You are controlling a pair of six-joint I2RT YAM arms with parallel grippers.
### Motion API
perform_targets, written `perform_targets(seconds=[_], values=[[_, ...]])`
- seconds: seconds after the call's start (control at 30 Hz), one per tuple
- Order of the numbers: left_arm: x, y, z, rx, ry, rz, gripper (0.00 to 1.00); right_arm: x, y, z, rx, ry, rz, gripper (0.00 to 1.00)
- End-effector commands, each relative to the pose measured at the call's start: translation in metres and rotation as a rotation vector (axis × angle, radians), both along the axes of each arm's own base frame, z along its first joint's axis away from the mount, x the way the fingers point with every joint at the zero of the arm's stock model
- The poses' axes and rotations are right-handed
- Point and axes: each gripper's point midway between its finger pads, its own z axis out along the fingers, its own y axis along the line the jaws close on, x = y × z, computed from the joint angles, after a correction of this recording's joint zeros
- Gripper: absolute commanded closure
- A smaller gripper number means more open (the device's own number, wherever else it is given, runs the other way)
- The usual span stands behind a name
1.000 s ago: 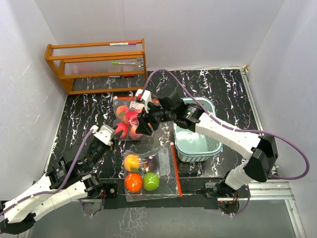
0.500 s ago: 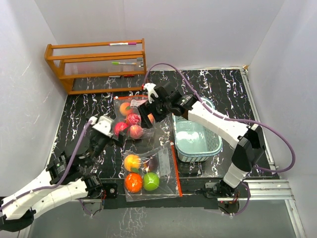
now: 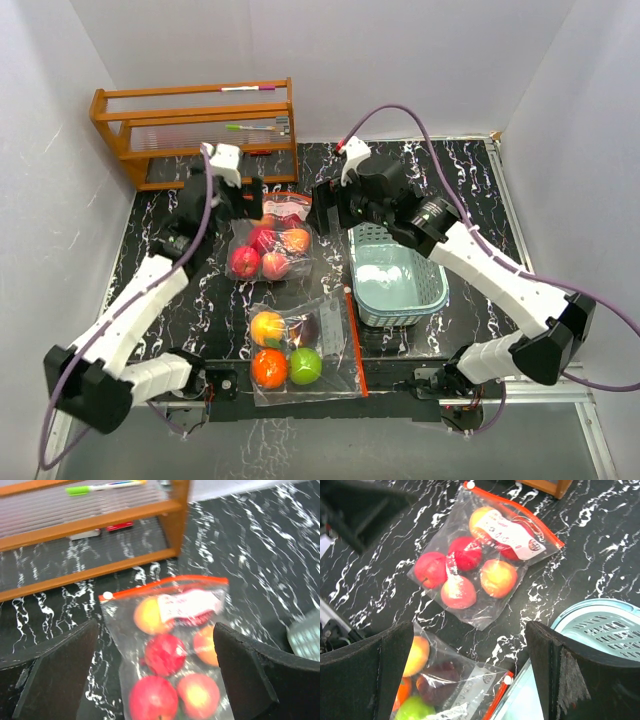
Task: Place the food in the zip-top bag and seal the zipper
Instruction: Pick up the zipper food storage bag at the center of the board.
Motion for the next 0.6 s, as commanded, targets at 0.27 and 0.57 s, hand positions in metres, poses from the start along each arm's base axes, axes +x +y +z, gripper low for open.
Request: perform_targets(seconds=[0.27,0.57], values=[[0.076,0.053,-0.052,-0.552,0.187,-0.018,0.03,0.010,-0.018,-0.013,-0.075,0.094,-0.146,0.02],[0.088,0.060,-0.111,-0.711,0.298,-0.139,0.03,-0.007,-0.027,0.040,0.056,-0.078,-0.085,0.02]])
